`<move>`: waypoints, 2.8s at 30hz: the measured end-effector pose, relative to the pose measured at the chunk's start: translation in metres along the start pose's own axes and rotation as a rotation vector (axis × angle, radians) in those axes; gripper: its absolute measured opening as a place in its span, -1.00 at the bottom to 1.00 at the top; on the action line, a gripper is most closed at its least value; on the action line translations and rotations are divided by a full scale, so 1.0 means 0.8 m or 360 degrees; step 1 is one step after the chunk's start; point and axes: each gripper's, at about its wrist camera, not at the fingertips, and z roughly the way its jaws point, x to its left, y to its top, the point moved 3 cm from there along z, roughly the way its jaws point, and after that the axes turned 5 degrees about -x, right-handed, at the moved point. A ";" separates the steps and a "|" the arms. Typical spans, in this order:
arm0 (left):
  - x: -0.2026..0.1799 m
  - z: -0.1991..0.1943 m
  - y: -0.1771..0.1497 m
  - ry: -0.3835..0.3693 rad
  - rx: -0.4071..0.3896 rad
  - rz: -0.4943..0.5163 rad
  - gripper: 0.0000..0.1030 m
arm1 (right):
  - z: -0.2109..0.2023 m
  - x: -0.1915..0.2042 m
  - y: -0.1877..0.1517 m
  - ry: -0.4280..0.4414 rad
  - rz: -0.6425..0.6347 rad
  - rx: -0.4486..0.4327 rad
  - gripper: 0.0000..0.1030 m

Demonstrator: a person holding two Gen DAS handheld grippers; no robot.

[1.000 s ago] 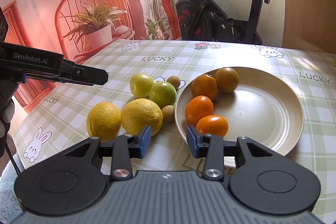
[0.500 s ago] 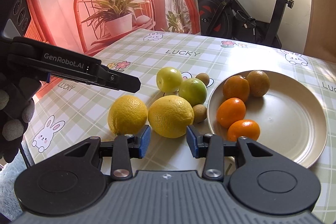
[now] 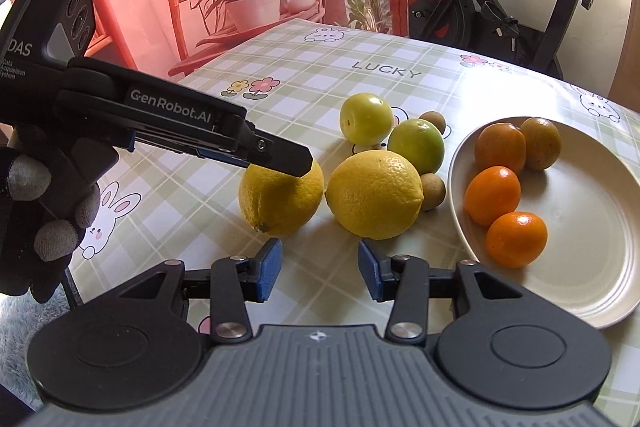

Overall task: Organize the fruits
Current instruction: 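Move the left gripper to a yellow lemon on the table, then close the left gripper around the lemon and lift it, then carry the lemon onto the plate and open the left gripper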

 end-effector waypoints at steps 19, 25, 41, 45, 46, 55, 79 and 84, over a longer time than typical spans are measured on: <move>-0.009 -0.014 -0.015 -0.0057 0.0022 0.0012 0.05 | 0.038 0.017 0.006 0.0043 -0.0076 0.0052 -0.06; -0.006 -0.016 -0.010 -0.0065 0.0014 0.0002 0.05 | 0.043 0.018 0.012 0.0040 -0.0069 0.0037 -0.06; 0.015 0.005 0.004 -0.0135 0.0041 -0.0162 0.05 | 0.043 0.016 0.016 0.0038 -0.0040 0.0013 -0.06; 0.009 0.004 -0.003 -0.0112 0.0046 -0.0146 0.05 | 0.040 0.018 0.013 0.0037 -0.0054 0.0016 -0.07; 0.007 0.003 -0.004 -0.0106 0.0052 -0.0131 0.05 | 0.039 0.018 0.013 0.0041 -0.0047 0.0015 -0.07; -0.025 -0.005 -0.026 -0.0071 0.0120 -0.0005 0.05 | 0.020 0.020 -0.003 0.0071 0.0002 0.0025 -0.07; -0.163 0.041 -0.047 -0.0132 0.0235 0.0361 0.06 | -0.074 -0.049 -0.064 -0.0105 0.0258 -0.0135 -0.07; -0.197 0.053 -0.034 -0.0144 0.0222 0.0468 0.06 | -0.091 -0.072 -0.063 -0.0145 0.0323 -0.0213 -0.07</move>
